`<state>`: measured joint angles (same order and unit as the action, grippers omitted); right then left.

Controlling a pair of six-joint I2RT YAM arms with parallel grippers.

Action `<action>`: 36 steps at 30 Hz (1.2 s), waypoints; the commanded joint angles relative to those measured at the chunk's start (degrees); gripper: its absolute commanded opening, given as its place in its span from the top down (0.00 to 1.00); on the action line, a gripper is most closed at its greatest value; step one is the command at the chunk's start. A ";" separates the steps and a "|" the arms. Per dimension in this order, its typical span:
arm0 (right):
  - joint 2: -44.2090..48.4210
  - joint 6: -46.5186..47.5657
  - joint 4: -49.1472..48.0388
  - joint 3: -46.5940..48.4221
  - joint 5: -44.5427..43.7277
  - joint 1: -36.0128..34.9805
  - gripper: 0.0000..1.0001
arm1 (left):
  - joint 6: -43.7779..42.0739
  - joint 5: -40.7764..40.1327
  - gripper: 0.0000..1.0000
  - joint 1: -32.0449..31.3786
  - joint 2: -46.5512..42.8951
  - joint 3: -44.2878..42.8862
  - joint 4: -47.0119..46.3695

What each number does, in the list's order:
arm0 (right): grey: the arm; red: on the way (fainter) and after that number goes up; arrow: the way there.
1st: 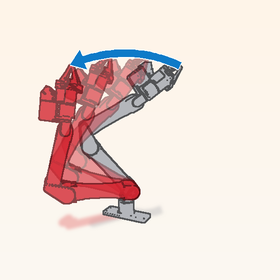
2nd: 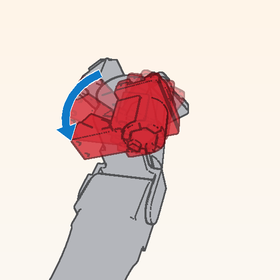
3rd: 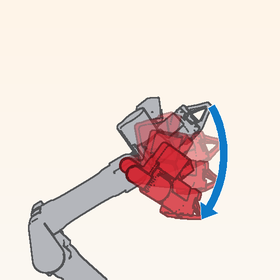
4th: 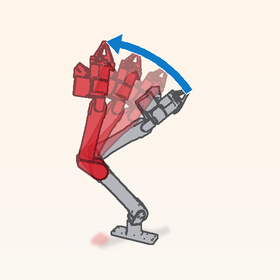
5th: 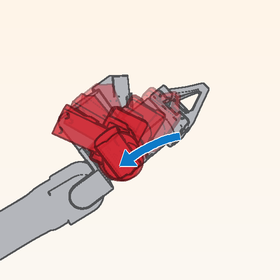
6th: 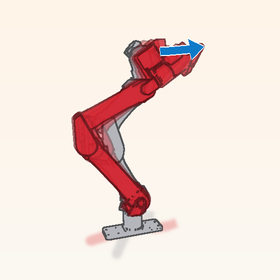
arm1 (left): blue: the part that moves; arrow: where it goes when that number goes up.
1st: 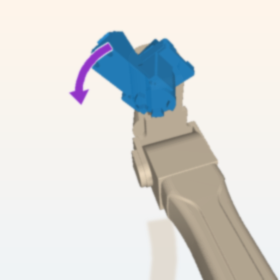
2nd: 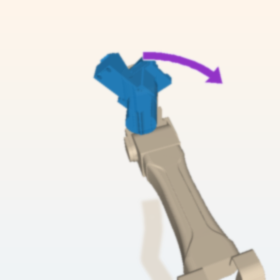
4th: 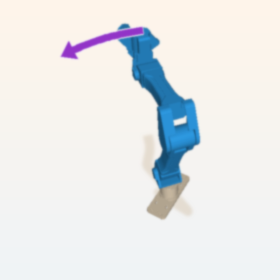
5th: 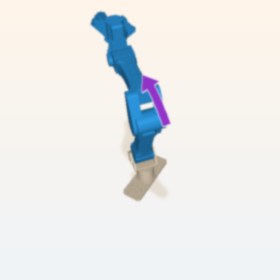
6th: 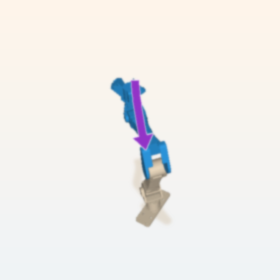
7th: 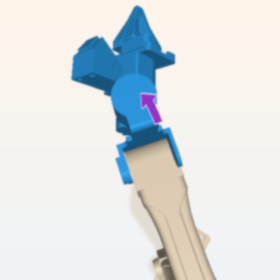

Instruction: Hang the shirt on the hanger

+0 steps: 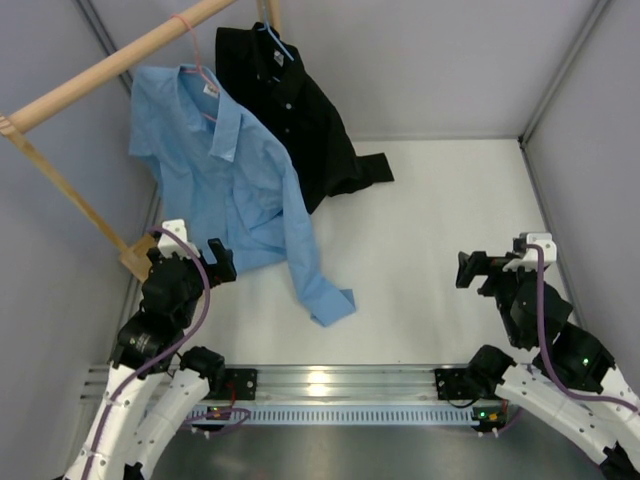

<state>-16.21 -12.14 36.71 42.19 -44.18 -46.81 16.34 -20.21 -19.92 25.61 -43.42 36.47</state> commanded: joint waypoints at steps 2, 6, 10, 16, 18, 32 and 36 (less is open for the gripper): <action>-0.93 -0.95 1.43 -0.36 -3.19 -0.21 0.01 | -2.02 2.98 0.02 0.32 -1.96 1.67 -2.45; -1.55 -1.92 1.79 -0.45 -4.68 -0.22 0.01 | -2.72 3.77 0.02 0.32 -2.49 2.29 -3.51; -1.37 -1.92 1.79 -0.45 -4.95 -0.30 0.00 | -2.72 3.68 0.02 0.32 -4.50 2.55 -3.51; -1.72 -1.84 1.79 -0.27 -4.60 -0.21 0.01 | -2.63 3.68 0.02 0.41 -6.18 2.81 -3.51; -1.64 -1.83 1.79 -0.27 -4.07 -0.21 0.01 | -2.63 3.68 0.02 0.32 -6.09 2.81 -3.51; -0.14 -1.83 1.79 0.61 -3.37 -0.21 0.01 | -3.15 5.26 0.02 0.32 -5.48 2.73 -3.51; -0.05 -1.75 1.79 0.61 -3.45 -0.21 0.00 | -3.24 5.35 0.02 0.32 -5.39 2.64 -3.51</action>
<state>-16.91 -13.61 37.65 41.65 -47.70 -46.83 13.56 -15.62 -19.92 19.66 -40.86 35.99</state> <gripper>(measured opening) 0.993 0.982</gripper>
